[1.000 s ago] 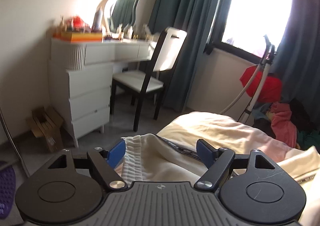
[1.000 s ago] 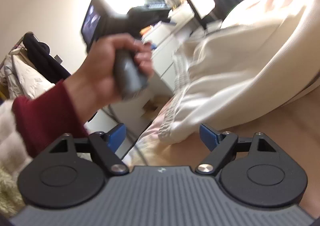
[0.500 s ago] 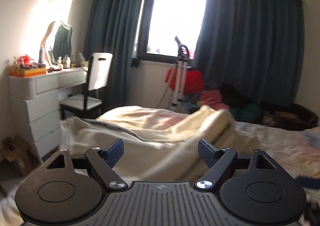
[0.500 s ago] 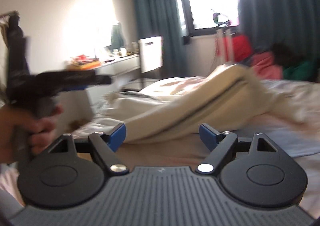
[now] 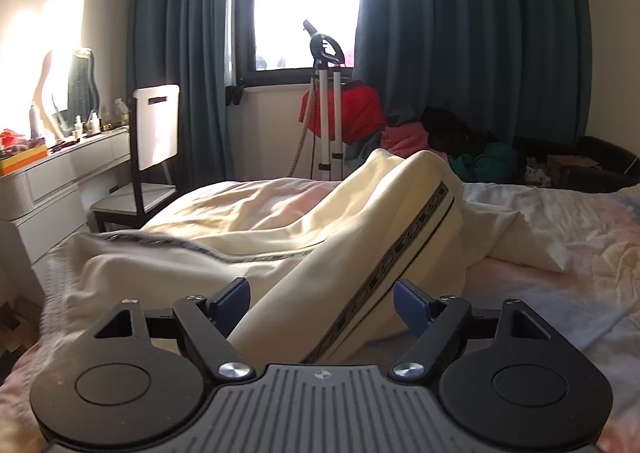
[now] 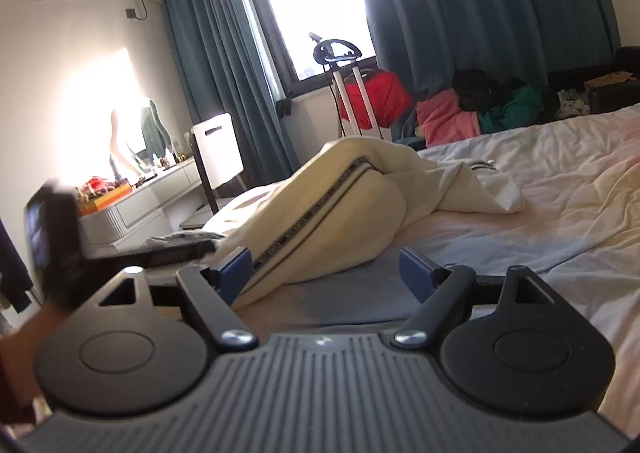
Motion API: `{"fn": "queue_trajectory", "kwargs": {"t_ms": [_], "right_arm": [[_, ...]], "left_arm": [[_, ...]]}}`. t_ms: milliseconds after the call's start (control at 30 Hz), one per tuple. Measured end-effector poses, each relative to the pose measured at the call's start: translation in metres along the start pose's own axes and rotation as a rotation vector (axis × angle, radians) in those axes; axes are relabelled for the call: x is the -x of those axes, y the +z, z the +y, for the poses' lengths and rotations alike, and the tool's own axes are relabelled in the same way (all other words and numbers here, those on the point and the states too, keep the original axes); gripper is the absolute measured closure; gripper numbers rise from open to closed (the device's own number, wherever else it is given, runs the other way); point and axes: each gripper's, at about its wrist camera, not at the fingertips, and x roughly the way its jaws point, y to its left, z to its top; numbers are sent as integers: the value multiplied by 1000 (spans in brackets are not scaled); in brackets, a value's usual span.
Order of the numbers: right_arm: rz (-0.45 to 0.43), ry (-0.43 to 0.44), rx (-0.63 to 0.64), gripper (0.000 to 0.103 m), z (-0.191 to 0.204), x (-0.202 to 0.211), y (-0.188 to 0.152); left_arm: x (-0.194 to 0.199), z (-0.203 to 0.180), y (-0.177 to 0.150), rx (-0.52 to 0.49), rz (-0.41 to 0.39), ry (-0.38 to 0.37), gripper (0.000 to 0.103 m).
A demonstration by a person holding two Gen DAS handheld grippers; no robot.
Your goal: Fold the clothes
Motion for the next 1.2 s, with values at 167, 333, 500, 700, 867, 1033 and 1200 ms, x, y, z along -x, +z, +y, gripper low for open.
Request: {"fn": "queue_trajectory", "kwargs": {"t_ms": [167, 333, 500, 700, 867, 1033, 1200], "right_arm": [[43, -41, 2, 20, -31, -34, -15], [64, -82, -48, 20, -66, -72, -26], [58, -109, -95, 20, -91, -92, -31], [5, -118, -146, 20, -101, -84, -27], [-39, -125, -189, 20, -109, -76, -24], [-117, -58, -314, 25, -115, -34, -13], [-86, 58, -591, 36, -140, -1, -13]], "left_arm": [[-93, -32, 36, 17, 14, -13, 27], [-170, -61, 70, 51, 19, -6, 38], [-185, -85, 80, -6, 16, -80, 98], [-86, -104, 54, -165, -103, -227, 100], [6, -102, 8, -220, -116, -337, 100], [73, -81, -59, -231, -61, -355, 100], [86, -62, -100, -180, 61, -341, 100]]}}
